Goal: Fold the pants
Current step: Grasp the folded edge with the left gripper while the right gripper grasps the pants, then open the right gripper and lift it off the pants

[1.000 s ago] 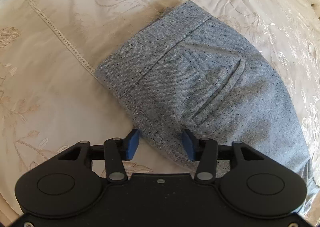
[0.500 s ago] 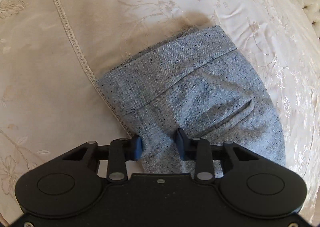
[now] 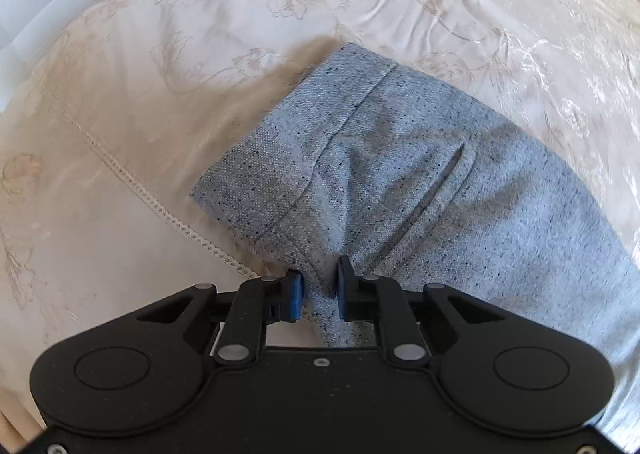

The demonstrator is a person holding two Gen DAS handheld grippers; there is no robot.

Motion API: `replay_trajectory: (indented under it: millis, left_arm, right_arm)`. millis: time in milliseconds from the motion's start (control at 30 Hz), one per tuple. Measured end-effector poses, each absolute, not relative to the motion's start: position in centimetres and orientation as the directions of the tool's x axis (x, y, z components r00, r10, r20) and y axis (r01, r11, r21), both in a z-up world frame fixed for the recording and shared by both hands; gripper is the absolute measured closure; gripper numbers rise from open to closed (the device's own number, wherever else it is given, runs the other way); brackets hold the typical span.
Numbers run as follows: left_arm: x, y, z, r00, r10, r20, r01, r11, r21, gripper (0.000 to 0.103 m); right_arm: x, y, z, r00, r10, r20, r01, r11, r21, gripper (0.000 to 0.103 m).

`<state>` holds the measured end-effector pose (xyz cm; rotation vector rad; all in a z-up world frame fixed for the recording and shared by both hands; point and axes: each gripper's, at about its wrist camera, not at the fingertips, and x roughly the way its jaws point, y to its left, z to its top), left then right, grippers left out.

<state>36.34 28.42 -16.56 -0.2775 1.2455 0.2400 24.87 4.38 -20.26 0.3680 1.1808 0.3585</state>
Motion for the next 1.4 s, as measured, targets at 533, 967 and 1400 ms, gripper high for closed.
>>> replay_trajectory:
  millis: [533,967,1400]
  left_arm:
    - [35.3,26.7,-15.0,0.288,0.140,-0.947,-0.032,0.990,0.136,0.082]
    - [34.8,27.6,-14.8,0.303,0.227,-0.926,-0.114,0.973,0.201,0.074]
    - [34.1,28.9,-12.6,0.265,0.429,-0.864,-0.391,0.867,0.310,0.072]
  right_arm:
    - [23.2,10.0,-20.2,0.384,0.362,-0.849,-0.331,0.913,0.239,0.100]
    - [24.3,9.1,-20.7,0.312,0.420,-0.852,-0.324,0.890,0.321,0.085]
    - [22.6,-23.1,-14.4,0.572,0.137,-0.809,0.189,0.938,0.292,0.083]
